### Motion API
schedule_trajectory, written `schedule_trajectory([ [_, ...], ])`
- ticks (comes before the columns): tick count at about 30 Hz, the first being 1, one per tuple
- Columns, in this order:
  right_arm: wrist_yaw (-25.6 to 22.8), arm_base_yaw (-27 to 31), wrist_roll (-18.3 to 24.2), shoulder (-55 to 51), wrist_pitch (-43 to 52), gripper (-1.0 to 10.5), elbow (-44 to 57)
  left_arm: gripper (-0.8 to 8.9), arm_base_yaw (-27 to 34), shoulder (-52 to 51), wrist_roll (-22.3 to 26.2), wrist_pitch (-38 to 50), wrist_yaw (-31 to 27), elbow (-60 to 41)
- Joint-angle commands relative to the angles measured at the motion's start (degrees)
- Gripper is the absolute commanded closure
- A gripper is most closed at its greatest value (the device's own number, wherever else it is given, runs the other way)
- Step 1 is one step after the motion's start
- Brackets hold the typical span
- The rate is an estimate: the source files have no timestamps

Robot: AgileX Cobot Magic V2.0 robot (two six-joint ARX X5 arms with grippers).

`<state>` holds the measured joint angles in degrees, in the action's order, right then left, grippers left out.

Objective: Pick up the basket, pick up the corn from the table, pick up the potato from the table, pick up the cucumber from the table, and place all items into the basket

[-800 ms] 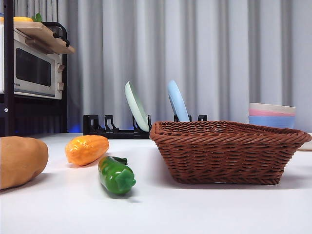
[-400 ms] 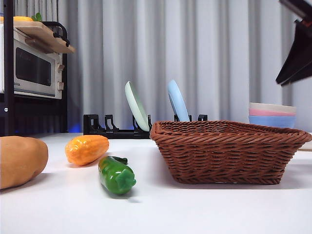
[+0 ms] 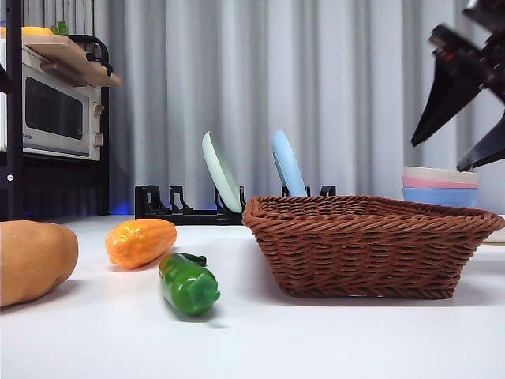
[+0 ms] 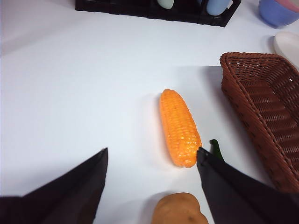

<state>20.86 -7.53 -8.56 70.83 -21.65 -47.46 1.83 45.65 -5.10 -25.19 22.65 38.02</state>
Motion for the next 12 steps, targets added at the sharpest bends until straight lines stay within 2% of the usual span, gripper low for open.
schedule_trajectory([
  [1,-0.24,-0.02,1.16,5.42,-0.11,6.3,-3.06,4.94,0.13,-0.04,0.63,0.44,0.13,0.0],
  [8,-0.17,-0.04,1.86,19.17,-1.44,6.3,-9.75,4.95,0.13,-0.04,0.63,-0.33,0.13,0.0],
  [12,0.26,-0.04,1.75,23.63,-1.49,6.4,-10.54,4.95,0.13,-0.04,0.63,-0.63,0.13,0.0],
])
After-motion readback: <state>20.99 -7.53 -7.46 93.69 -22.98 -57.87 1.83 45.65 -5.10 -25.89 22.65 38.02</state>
